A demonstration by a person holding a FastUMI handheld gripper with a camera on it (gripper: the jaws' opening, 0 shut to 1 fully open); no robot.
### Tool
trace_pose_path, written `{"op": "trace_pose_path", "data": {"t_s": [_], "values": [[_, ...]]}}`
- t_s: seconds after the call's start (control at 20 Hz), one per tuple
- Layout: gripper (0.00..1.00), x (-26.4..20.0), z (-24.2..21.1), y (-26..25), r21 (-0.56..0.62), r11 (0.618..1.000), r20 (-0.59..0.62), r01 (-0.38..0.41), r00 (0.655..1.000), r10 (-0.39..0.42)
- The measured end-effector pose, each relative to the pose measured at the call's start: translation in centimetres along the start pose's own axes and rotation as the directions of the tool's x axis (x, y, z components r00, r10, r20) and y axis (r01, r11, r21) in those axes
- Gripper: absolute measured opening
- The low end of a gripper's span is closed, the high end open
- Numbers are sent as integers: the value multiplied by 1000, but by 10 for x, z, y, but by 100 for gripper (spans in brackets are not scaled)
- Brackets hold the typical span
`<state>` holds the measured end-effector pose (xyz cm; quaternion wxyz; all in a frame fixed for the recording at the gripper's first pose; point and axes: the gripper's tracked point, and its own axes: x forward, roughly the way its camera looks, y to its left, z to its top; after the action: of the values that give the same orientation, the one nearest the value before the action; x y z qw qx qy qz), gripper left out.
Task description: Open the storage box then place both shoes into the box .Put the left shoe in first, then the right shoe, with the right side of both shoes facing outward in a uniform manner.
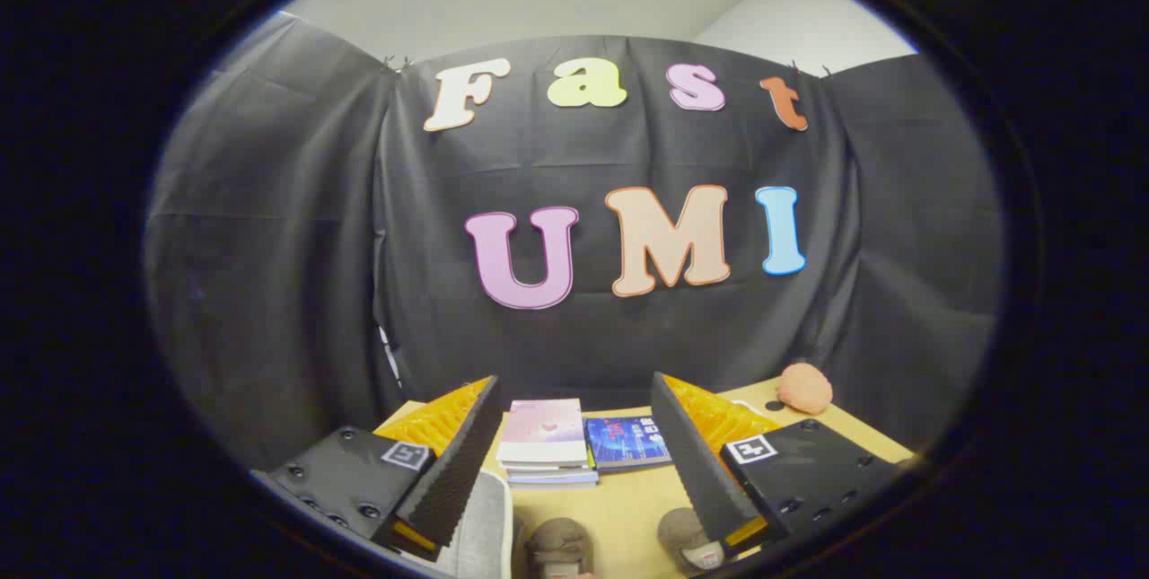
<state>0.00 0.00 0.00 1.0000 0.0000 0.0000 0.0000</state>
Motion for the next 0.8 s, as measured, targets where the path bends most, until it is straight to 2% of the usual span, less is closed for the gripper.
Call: {"op": "trace_pose_path", "data": {"t_s": [0.4,0.8], "values": [[100,-5,-9,5,-22,1000,-14,9,1000,-10],[100,-12,-41,19,-32,999,-88,-31,996,29]]}}
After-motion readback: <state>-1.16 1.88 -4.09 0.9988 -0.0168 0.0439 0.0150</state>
